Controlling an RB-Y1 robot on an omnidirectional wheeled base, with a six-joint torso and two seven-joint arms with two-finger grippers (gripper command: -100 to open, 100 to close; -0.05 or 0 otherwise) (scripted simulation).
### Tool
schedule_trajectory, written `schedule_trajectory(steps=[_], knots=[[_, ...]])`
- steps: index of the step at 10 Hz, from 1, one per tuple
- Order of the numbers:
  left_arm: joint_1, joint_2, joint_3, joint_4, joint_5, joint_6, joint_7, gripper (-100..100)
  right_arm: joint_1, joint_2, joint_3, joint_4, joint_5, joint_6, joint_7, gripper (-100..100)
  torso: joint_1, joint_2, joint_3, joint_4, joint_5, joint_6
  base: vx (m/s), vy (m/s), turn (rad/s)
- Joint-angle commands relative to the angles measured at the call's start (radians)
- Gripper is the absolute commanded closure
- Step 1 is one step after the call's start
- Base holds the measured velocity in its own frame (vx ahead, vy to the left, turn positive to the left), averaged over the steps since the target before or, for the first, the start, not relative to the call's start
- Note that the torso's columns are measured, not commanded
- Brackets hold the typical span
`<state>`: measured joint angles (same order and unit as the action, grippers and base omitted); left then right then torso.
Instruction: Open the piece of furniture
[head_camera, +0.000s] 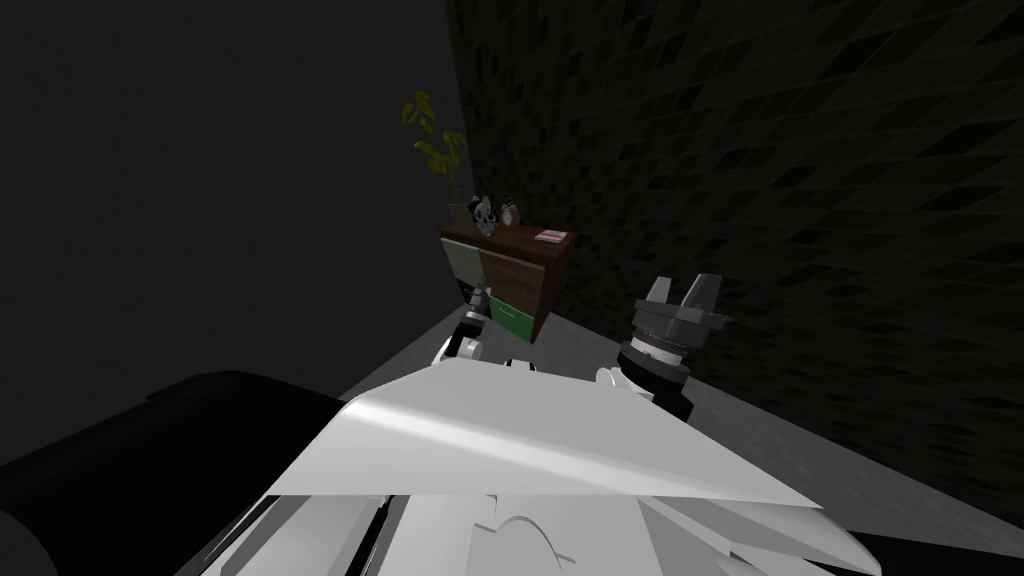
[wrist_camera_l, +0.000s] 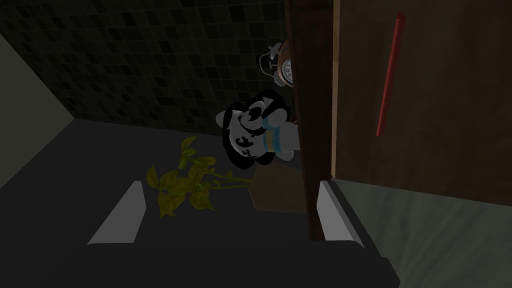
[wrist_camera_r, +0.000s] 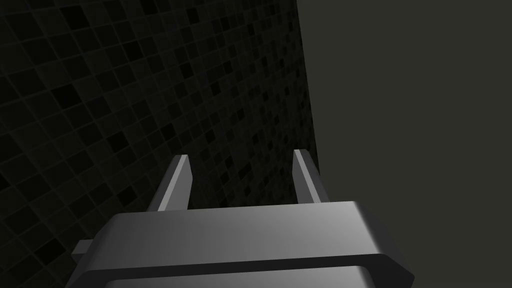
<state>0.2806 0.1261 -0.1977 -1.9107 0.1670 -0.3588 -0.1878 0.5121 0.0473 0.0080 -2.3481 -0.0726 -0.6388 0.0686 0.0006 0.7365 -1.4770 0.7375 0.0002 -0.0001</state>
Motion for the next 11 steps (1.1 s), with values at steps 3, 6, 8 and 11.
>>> schedule_trajectory(steps=[3,6,8,11], knots=[[-0.067,-0.013,-0.062,0.102,0.051,0.024,-0.081,-100,0.000,0.000,0.000,0.000,0.000,0.000,0.000,0,-0.001,0.001,0.001,0.000,0.000,0.000,0.120,0.059,-0.104],[-0.104,0.000,-0.093,0.158,0.079,0.035,-0.122,-100,0.000,0.000,0.000,0.000,0.000,0.000,0.000,0,-0.001,0.003,0.002,0.001,0.000,0.000,0.085,0.058,-0.073],[-0.117,0.005,-0.104,0.178,0.089,0.039,-0.136,-100,0.000,0.000,0.000,0.000,0.000,0.000,0.000,0,0.000,0.001,0.001,0.000,0.000,0.000,0.076,0.054,-0.058],[-0.155,0.020,-0.137,0.238,0.118,0.051,-0.177,-100,0.000,0.000,0.000,0.000,0.000,0.000,0.000,0,-0.001,0.001,0.001,0.000,0.000,0.000,0.070,0.043,-0.069]])
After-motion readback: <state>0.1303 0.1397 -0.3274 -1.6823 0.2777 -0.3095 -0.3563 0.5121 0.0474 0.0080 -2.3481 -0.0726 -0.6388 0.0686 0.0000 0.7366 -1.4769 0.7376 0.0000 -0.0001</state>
